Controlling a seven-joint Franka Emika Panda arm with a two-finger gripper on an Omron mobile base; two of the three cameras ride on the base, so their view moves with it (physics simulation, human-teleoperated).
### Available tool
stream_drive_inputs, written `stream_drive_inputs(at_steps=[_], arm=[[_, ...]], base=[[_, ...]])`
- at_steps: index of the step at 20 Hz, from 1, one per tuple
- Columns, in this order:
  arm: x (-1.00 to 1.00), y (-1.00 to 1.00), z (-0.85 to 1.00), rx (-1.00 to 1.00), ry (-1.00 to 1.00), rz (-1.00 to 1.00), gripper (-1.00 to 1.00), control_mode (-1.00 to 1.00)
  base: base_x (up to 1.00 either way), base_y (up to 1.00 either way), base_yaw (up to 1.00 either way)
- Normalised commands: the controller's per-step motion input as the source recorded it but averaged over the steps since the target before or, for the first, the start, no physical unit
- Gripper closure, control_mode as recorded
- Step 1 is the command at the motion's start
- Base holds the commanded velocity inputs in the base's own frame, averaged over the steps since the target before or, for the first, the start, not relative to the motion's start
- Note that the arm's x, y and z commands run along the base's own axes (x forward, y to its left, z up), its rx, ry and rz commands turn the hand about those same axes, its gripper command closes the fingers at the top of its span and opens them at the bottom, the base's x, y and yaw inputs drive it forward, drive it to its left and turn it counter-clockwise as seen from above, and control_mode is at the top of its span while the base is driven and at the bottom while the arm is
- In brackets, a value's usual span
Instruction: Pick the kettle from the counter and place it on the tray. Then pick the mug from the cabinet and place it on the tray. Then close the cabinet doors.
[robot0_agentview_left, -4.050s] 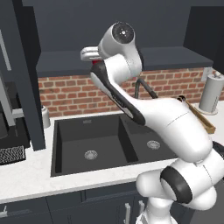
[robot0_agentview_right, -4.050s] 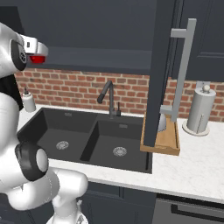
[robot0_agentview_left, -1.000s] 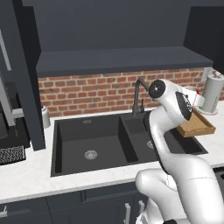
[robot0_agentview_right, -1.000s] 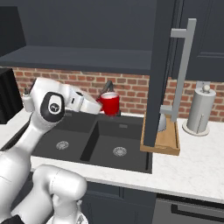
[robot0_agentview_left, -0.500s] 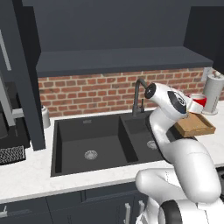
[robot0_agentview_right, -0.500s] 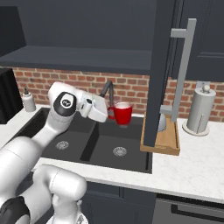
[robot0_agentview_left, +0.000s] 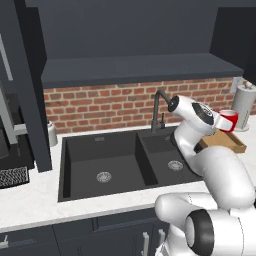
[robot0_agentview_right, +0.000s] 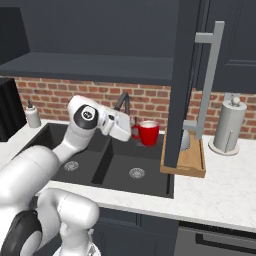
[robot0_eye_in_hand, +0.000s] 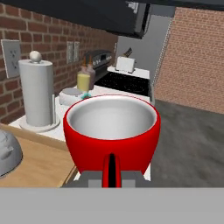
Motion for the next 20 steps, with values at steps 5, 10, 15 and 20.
stream_drive_inputs(at_steps=[5, 10, 15, 20], arm=[[0.25, -0.30, -0.28, 0.01, 0.14, 0.00, 1.00, -1.00], [0.31, -0.27, -0.32, 0.01, 0.13, 0.00, 1.00, -1.00], [0.06, -0.17, -0.31, 0.06, 0.02, 0.02, 1.00, -1.00], [0.03, -0.09, -0.32, 0.17, -0.04, 0.03, 1.00, -1.00]], base=[[0.00, 0.00, 0.00], [0.00, 0.00, 0.00], [0.00, 0.00, 0.00], [0.00, 0.00, 0.00]])
